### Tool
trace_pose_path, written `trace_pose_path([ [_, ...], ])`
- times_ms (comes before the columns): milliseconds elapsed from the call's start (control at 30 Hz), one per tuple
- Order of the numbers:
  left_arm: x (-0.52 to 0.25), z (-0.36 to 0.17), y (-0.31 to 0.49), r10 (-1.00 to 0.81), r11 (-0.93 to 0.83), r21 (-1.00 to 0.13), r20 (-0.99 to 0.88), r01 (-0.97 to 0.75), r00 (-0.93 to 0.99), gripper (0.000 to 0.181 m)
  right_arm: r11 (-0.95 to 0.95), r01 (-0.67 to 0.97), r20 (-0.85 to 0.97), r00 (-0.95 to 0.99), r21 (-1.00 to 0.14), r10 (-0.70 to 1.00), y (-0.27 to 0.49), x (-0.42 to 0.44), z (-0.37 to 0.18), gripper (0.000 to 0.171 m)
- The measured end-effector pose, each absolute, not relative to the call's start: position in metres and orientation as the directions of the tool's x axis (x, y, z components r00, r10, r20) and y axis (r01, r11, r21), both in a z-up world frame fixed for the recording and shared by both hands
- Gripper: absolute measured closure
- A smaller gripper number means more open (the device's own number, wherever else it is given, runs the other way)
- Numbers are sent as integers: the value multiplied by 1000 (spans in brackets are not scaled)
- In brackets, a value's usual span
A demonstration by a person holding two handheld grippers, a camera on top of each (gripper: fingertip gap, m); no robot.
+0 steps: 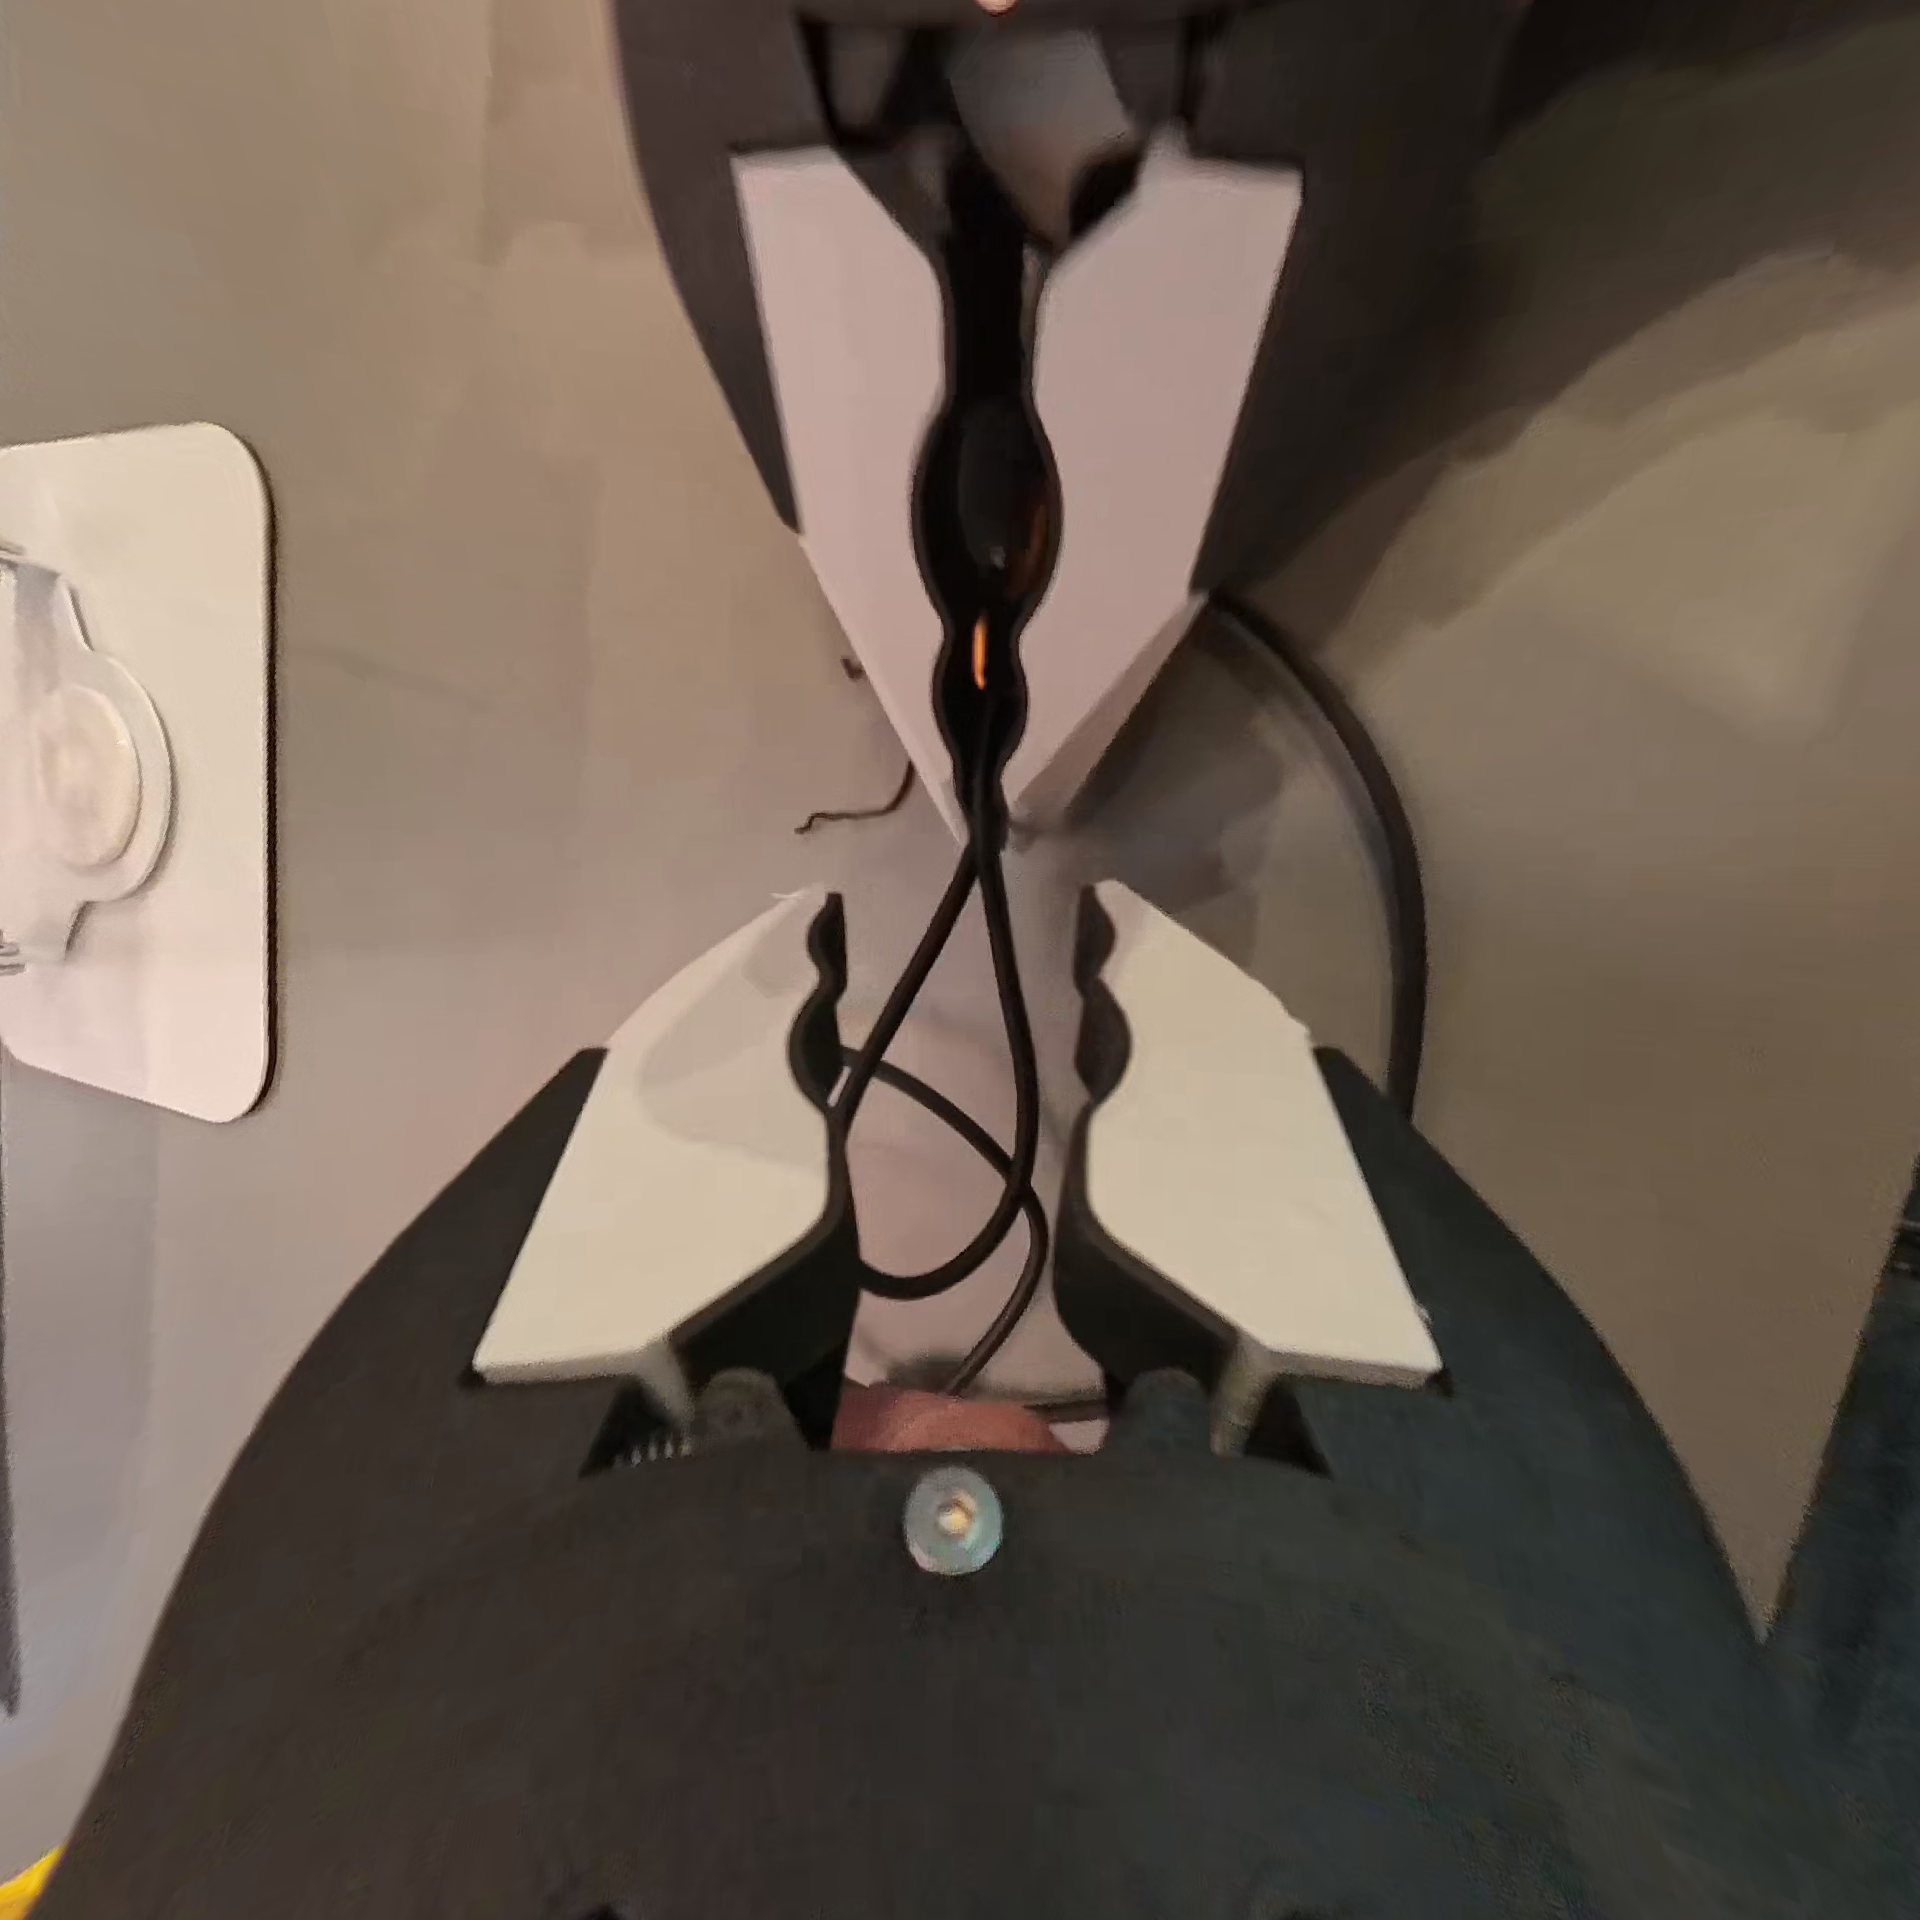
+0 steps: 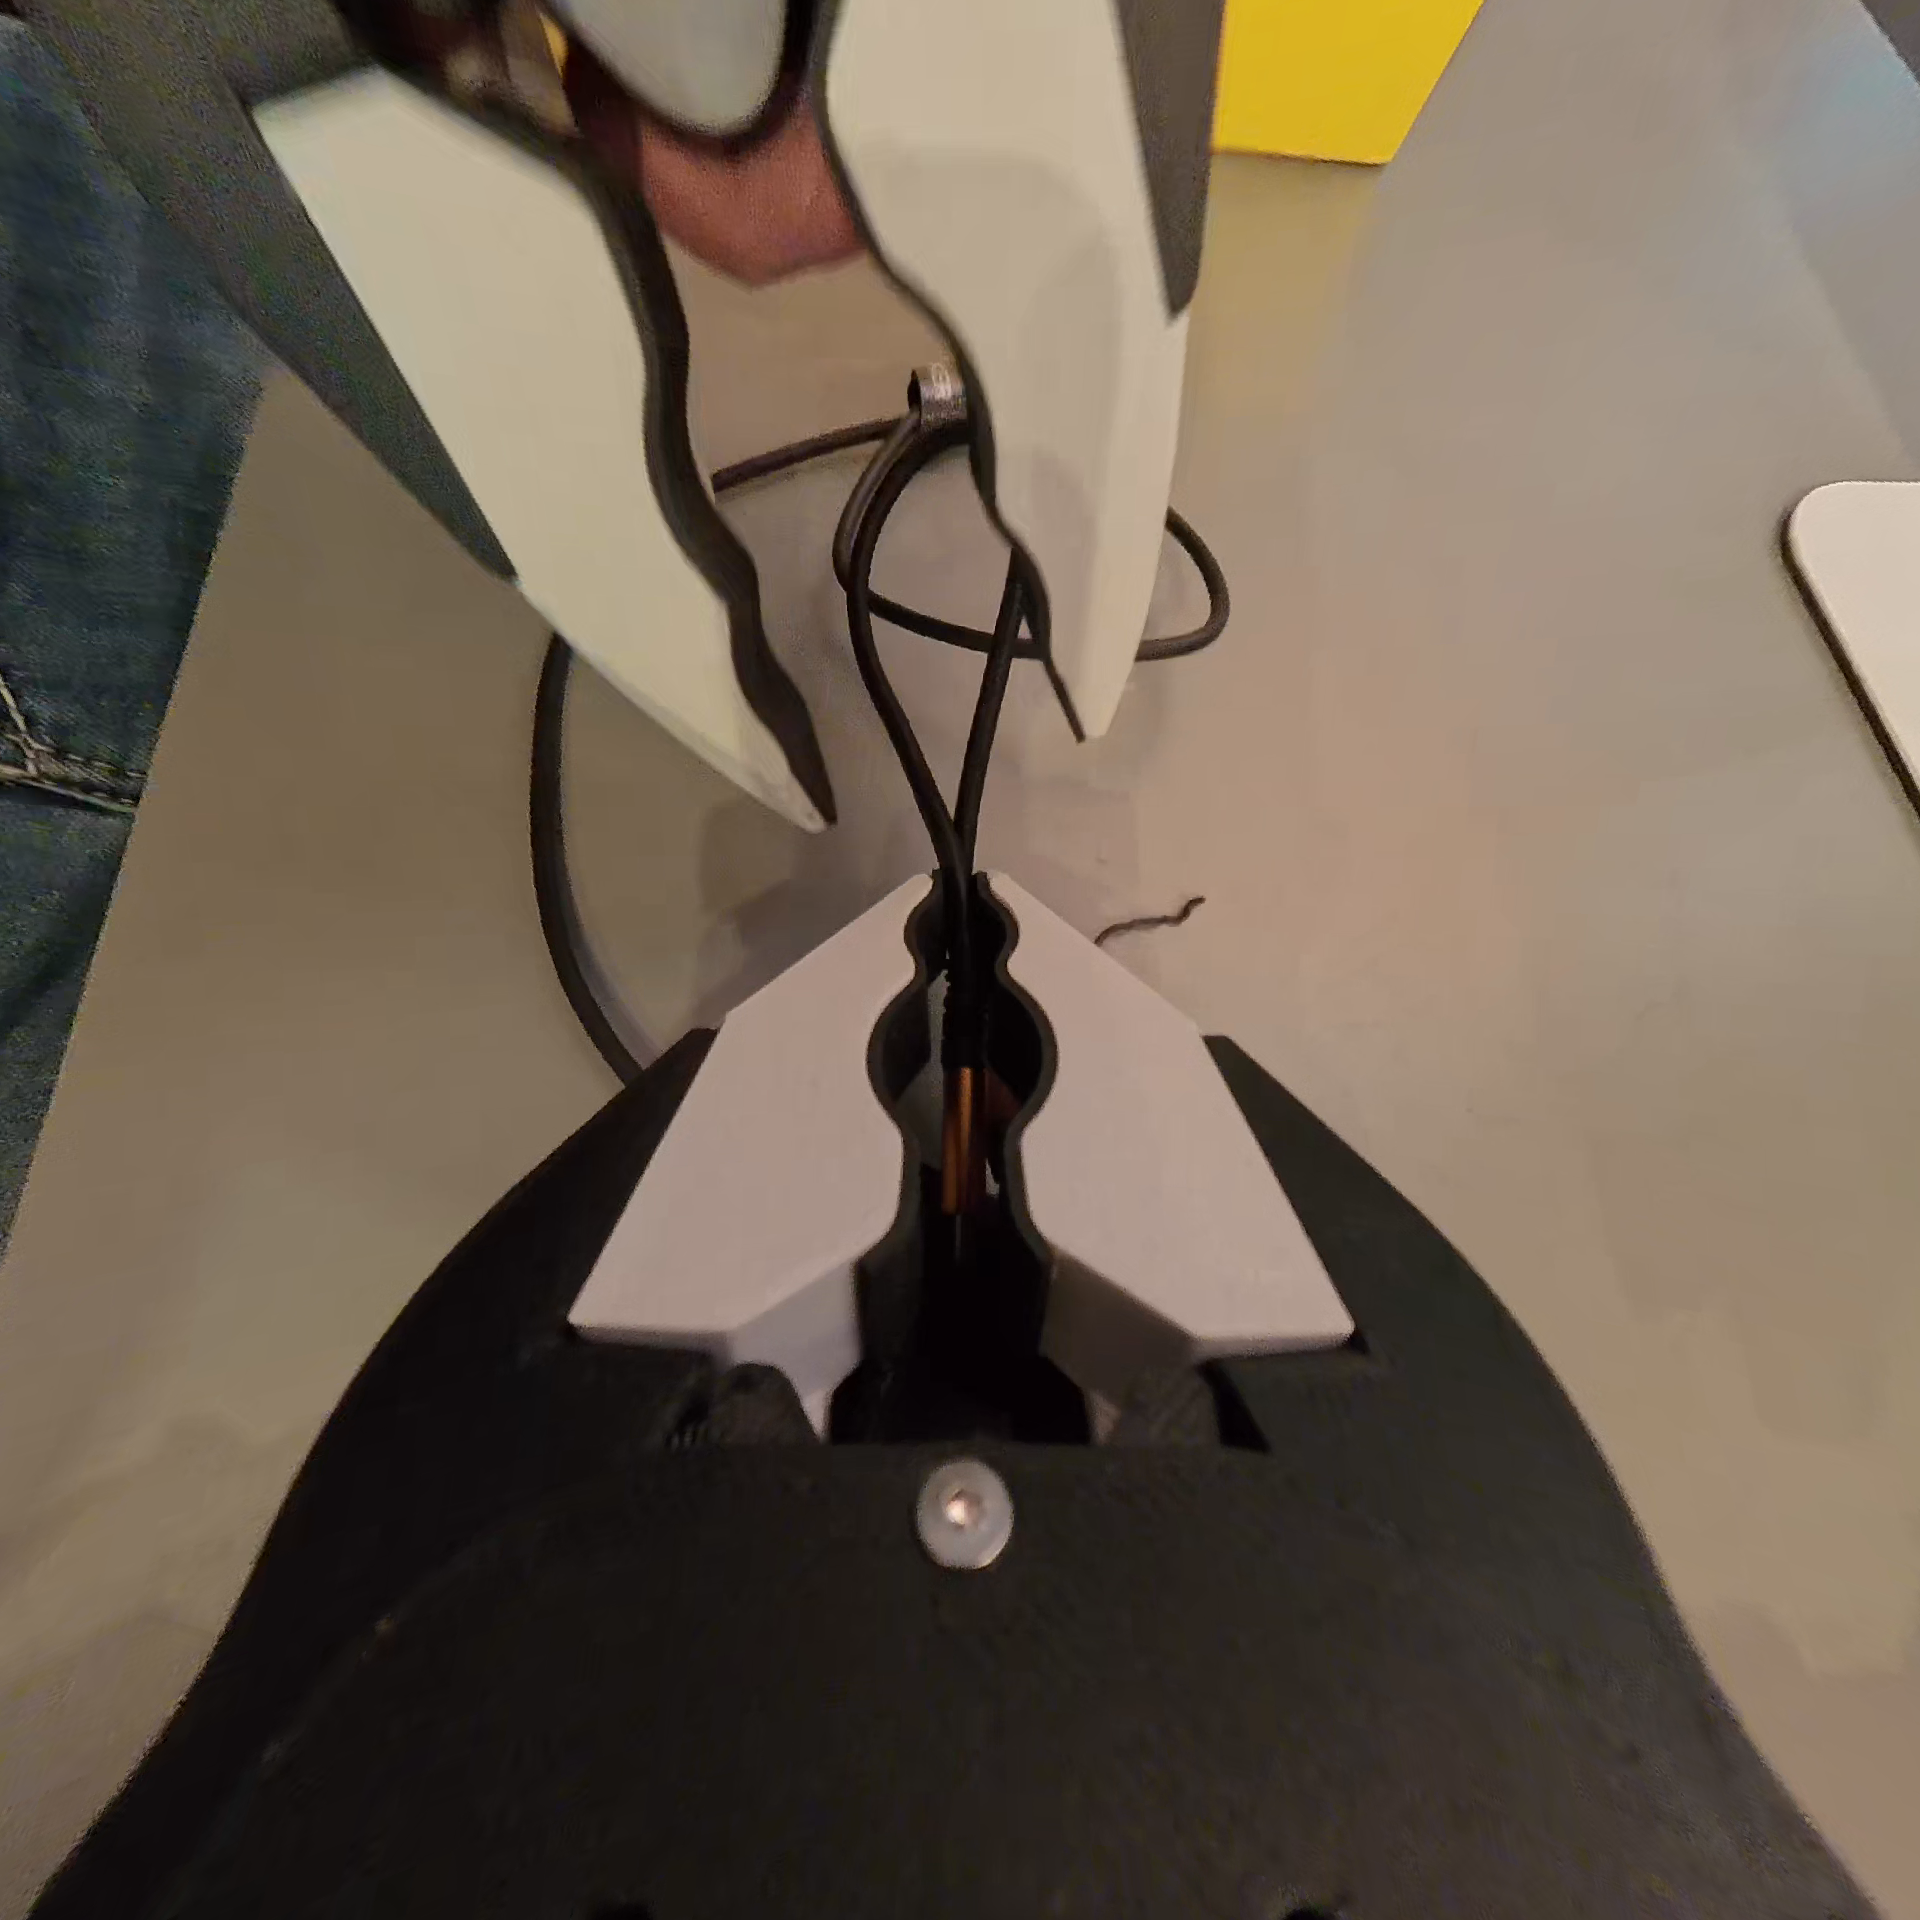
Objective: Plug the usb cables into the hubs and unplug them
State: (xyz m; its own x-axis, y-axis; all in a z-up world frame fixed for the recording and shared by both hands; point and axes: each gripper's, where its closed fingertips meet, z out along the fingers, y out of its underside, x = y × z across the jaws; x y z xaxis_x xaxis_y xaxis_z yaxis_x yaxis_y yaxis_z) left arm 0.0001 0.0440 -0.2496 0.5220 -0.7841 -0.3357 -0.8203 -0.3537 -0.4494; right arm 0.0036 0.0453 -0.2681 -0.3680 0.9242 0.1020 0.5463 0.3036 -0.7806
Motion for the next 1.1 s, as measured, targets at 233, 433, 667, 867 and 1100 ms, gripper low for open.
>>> trace_pose_path([
  [233, -9, -265, 46, -764, -332, -392, -421, -858, 488, 163, 298, 507, 90, -395, -808, 914, 40, 5, -260, 171],
  [433, 0, -259, 42, -789, -203, -367, -488, -908, 373, 148, 349, 477, 110, -458, -807, 882, 28, 8, -260, 171],
  [667, -3, -269, 31, -856, -207, -318, -400, -925, 328, 164, 406, 401, 180, -493, -821, 851, 20, 8, -250, 171],
  [867, -6, -270, 33, -841, -258, -315, -393, -914, 372, 181, 380, 403, 169, -468, -833, 867, 24, 6, -248, 169],
  [1100, -33, -258, 35, -786, -360, -298, -414, -884, 459, 181, 205, 383, 84, -310, -901, 947, 57, 4, -226, 154],
])
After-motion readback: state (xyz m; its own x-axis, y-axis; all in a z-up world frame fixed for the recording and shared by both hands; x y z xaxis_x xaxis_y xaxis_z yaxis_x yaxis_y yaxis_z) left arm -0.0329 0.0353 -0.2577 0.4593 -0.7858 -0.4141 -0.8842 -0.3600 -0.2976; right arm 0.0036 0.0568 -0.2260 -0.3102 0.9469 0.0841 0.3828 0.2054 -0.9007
